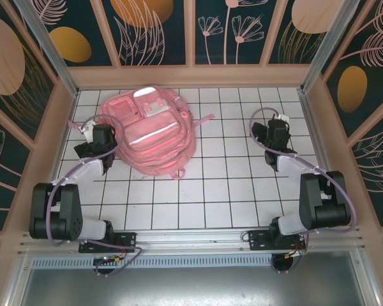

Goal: Pack the student bag
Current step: Reset both arms

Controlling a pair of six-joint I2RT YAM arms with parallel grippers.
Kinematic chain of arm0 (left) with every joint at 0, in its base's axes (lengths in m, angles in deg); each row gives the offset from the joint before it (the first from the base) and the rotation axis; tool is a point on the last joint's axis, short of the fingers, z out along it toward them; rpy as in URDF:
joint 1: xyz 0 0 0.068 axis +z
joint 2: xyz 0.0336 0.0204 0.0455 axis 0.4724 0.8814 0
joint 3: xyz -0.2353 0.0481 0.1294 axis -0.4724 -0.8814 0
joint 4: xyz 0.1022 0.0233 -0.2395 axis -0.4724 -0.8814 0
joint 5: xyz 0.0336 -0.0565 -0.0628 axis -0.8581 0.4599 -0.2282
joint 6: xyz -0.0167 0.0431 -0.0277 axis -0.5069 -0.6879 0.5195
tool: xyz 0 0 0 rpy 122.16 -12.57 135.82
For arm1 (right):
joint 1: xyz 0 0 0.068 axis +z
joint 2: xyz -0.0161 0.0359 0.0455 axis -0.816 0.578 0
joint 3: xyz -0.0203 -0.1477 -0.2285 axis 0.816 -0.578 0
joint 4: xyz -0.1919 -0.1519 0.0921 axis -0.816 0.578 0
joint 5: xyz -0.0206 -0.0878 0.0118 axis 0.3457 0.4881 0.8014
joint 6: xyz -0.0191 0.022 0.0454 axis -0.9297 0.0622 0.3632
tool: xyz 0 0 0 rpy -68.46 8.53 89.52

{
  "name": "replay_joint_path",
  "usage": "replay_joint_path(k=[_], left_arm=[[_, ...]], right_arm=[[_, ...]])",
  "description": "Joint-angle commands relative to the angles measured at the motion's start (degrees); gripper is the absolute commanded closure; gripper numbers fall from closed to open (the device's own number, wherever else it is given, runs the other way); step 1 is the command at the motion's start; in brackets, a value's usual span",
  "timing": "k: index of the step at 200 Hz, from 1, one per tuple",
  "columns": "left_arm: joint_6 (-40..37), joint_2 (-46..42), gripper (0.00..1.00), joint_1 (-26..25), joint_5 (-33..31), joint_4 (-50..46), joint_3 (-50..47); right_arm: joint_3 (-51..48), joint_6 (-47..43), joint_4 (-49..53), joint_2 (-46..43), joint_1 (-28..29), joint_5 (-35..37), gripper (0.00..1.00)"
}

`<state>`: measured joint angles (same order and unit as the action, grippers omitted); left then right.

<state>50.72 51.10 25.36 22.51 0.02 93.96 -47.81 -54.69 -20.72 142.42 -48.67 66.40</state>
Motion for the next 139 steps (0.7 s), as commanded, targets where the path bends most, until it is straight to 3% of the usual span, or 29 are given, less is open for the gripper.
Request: replay_joint_path(k=[1,37,57,76,98,139], left_arm=[[-6.5,2.6,0.02,1.0,0.2,19.6,-4.6],[-8.4,5.1,0.02,1.2,4.6,39.1,-10.9],[-9.9,6.2,0.02,1.3,8.5,44.0,-13.2],[-11.4,4.8,0.01,1.3,12.2,49.0,-16.6],[-13.9,4.7,0.02,1.4,18.9,62.2,-23.8],[-15.1,6.4,0.02,1.3,21.3,64.5,-24.6]], right_arm=[[-3.0,-2.9,-11.8,-0.1,-1.1,4.8,0.02],[-5.3,-12.6,-23.4,2.3,-1.6,5.9,0.02],[-7.8,-14.5,-29.5,1.6,-3.5,1.5,0.01],[-9.2,-13.2,-30.5,0.3,-5.7,-3.2,0.01],[-11.2,-12.1,-28.3,-2.6,-6.5,-5.6,0.01],[-18.9,-11.2,-37.7,-1.1,-6.5,-6.7,0.01]])
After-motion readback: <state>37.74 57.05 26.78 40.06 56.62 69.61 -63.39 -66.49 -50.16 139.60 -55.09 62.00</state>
